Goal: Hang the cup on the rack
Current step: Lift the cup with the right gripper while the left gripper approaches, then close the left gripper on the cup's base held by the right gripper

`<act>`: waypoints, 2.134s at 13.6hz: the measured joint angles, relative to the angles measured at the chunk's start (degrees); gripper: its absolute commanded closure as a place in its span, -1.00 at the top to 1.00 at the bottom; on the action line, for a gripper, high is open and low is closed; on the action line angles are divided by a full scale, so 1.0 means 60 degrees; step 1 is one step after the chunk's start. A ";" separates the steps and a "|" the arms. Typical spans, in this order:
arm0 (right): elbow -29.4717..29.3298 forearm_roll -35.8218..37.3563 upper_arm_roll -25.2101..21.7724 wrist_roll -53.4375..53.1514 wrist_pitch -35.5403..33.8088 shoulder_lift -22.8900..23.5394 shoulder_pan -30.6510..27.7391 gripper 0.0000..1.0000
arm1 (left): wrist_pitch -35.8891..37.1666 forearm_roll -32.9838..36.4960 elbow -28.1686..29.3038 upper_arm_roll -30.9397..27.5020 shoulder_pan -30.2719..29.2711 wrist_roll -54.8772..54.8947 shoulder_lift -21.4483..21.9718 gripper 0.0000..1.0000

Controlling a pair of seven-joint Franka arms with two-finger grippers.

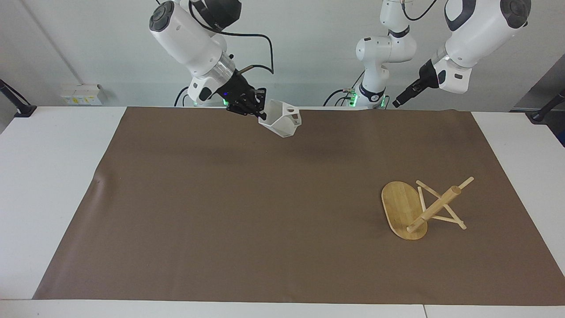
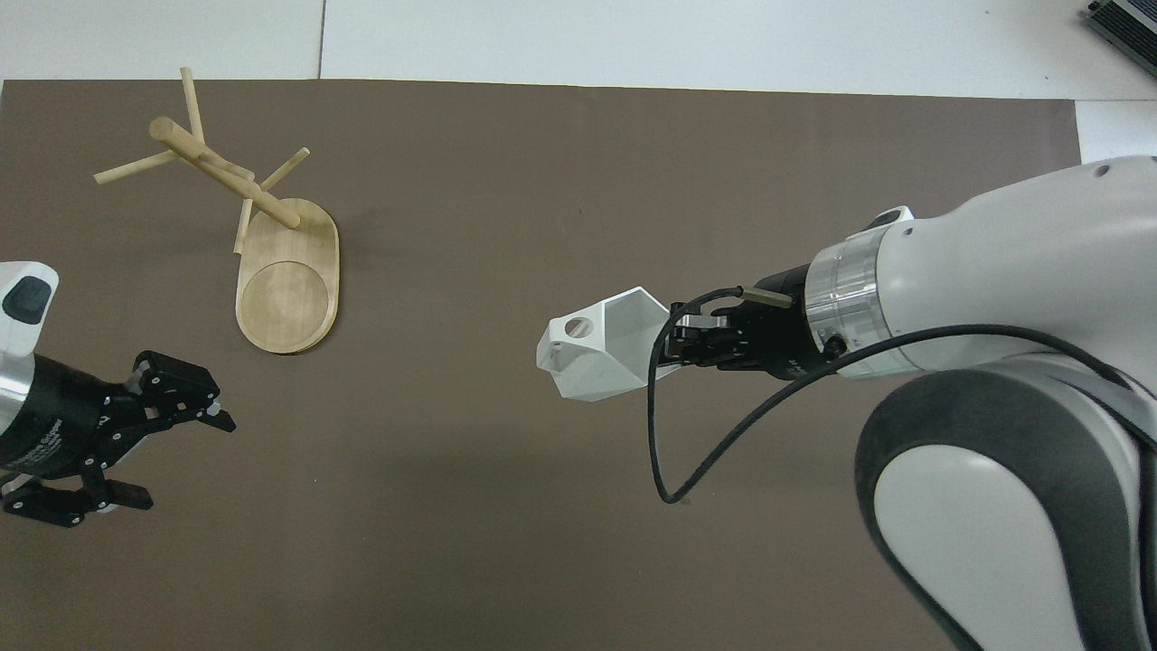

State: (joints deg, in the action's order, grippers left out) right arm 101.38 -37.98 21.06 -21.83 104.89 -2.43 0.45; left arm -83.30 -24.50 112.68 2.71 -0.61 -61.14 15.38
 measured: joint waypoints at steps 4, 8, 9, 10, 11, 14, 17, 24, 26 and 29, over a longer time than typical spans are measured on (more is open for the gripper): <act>0.0012 -0.1038 0.0652 -0.0924 0.0807 -0.0024 0.0009 -1.00 | -0.1362 -0.1238 0.0875 0.0004 -0.0085 -0.2788 0.0367 1.00; 0.0158 -0.1185 0.1947 -0.2583 0.2905 -0.0023 0.0028 -1.00 | -0.2325 -0.2832 0.1335 -0.0010 -0.0129 -0.4807 0.0470 1.00; 0.0275 -0.1185 0.2298 -0.2872 0.3570 -0.0023 0.0036 -1.00 | -0.2384 -0.3220 0.1394 -0.0006 -0.0194 -0.4979 0.0470 1.00; 0.0413 -0.1185 0.2590 -0.3015 0.4119 -0.0023 0.0040 -1.00 | -0.2411 -0.3549 0.1454 -0.0006 -0.0281 -0.5037 0.0467 1.00; 0.0548 -0.1185 0.2800 -0.3046 0.4492 -0.0023 0.0044 -1.00 | -0.2416 -0.3794 0.1525 -0.0009 -0.0378 -0.5050 0.0458 1.00; 0.0708 -0.1186 0.2893 -0.3047 0.4681 -0.0017 0.0027 -1.00 | -0.2416 -0.4181 0.1631 -0.0002 -0.0454 -0.5053 0.0405 1.00; 0.0753 -0.1186 0.2890 -0.3046 0.4681 0.0001 0.0013 -1.00 | -0.2398 -0.4548 0.1654 0.0006 -0.0455 -0.4978 0.0361 1.00; 0.0819 -0.1186 0.2902 -0.3012 0.4682 0.0011 0.0018 -1.00 | -0.2311 -0.5214 0.1712 0.0042 -0.0454 -0.4005 0.0038 1.00; 0.0820 -0.1186 0.2902 -0.3012 0.4682 0.0011 0.0018 -1.00 | -0.2304 -0.5351 0.1753 0.0074 -0.0451 -0.3982 0.0034 1.00; 0.0824 -0.1186 0.2902 -0.3012 0.4682 0.0012 0.0018 -1.00 | -0.2276 -0.5513 0.1789 0.0131 -0.0442 -0.3967 0.0034 1.00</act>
State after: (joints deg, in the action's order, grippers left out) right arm 106.32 -45.10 38.47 -39.90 132.98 -2.35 0.56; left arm -96.95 -57.58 123.42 3.49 -3.26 -84.94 15.58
